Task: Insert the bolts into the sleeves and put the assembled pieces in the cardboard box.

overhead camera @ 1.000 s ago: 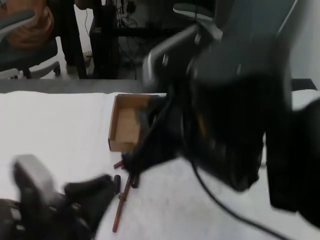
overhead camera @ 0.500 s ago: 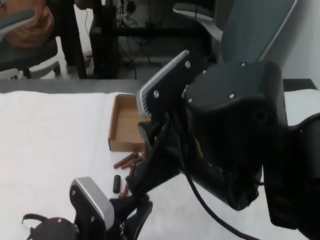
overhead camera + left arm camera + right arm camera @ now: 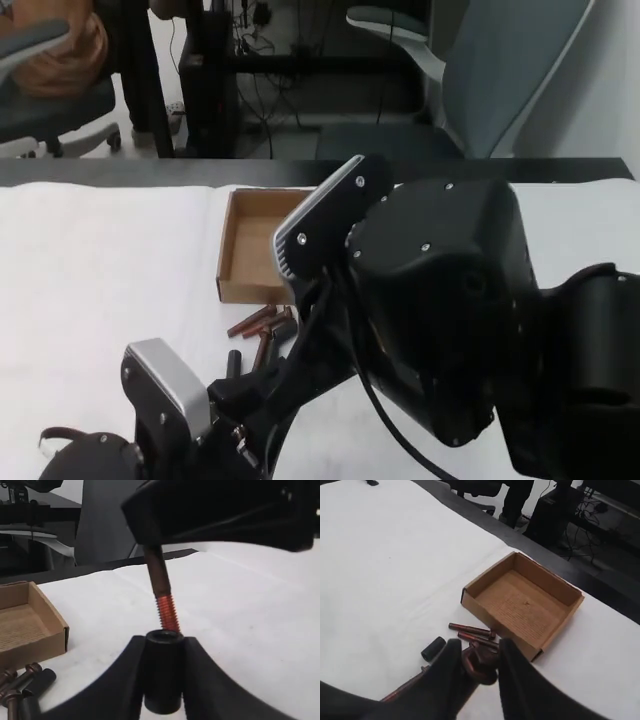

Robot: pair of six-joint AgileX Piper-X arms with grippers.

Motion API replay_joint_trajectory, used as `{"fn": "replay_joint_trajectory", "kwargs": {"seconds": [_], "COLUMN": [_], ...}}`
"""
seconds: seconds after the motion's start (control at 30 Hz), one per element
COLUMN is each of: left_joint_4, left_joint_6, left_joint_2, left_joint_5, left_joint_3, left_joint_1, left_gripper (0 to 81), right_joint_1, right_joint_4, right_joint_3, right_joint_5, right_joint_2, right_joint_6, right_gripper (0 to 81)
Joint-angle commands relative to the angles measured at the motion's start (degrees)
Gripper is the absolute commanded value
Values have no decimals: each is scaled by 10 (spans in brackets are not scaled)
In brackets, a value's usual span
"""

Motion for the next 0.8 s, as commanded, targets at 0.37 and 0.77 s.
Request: {"fn": "replay_joint_trajectory", "kwargs": {"seconds": [0.37, 0.77], "left_joint_4": [1, -2], "left_joint_6": [-1, 34], "left_joint_2": [1, 1], "left_joint_5": [7, -15], "left_joint_3": [-1, -1], "left_joint_1": [0, 0], "left_gripper": [18, 18], "right_joint_1": [0, 7], "right_joint_4": [-46, -23], "right_joint_3": [-3, -3], "right_joint_5": [-5, -5], "right_joint_2": [-2, -3], "right_joint_6": [-3, 14], "right_gripper": [4, 4]}}
